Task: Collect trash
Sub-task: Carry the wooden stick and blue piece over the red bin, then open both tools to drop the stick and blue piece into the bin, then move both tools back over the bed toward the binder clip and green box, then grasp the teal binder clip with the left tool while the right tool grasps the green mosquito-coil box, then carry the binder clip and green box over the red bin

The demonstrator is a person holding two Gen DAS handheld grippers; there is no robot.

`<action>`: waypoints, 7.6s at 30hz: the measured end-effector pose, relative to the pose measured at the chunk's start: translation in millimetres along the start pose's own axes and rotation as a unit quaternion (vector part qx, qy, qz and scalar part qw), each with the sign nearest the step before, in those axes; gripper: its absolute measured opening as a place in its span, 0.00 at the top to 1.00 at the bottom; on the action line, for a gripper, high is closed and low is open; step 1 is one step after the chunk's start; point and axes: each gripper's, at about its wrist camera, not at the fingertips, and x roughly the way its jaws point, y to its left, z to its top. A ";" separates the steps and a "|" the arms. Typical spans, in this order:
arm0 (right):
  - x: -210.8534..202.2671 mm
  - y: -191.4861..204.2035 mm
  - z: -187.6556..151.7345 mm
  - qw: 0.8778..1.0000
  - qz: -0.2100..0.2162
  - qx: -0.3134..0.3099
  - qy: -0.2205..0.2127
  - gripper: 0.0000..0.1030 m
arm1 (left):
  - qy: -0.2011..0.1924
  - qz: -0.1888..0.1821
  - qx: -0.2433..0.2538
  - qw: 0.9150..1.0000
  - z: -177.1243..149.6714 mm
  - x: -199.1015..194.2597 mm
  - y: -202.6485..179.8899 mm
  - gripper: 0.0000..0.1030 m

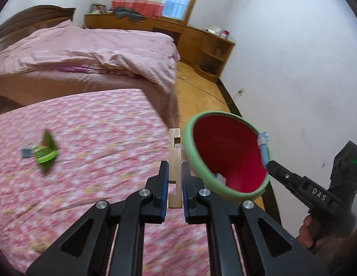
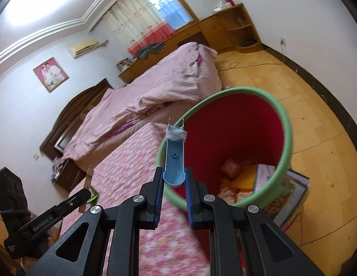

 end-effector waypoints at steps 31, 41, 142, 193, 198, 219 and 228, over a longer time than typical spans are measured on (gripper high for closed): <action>15.7 -58.8 17.3 0.999 0.005 0.035 0.015 0.72 | 0.059 0.007 0.027 0.998 13.2 86.6 -65.2 0.73; 2.0 -24.1 11.9 1.000 0.012 0.017 0.005 0.64 | 0.027 0.028 0.000 0.999 16.0 40.9 -26.6 0.73; 259.4 281.5 -114.2 0.928 0.031 -0.305 0.210 0.28 | -0.051 0.221 -0.250 0.941 -48.1 -65.2 327.2 0.75; 53.1 97.1 -55.7 0.990 0.014 -0.087 0.108 0.46 | -0.055 0.137 -0.138 0.979 -42.7 -88.4 161.5 0.75; 39.9 79.7 -46.4 0.993 0.011 -0.071 0.093 0.46 | -0.052 0.112 -0.123 0.985 -37.1 -85.0 133.7 0.75; 23.7 -2.6 5.5 0.998 -0.034 -0.023 0.044 0.46 | -0.007 0.023 -0.027 0.999 3.6 -9.6 12.4 0.75; 31.5 -34.7 16.8 0.998 -0.045 -0.005 0.040 0.44 | 0.023 -0.005 0.021 0.999 15.6 45.0 -36.3 0.75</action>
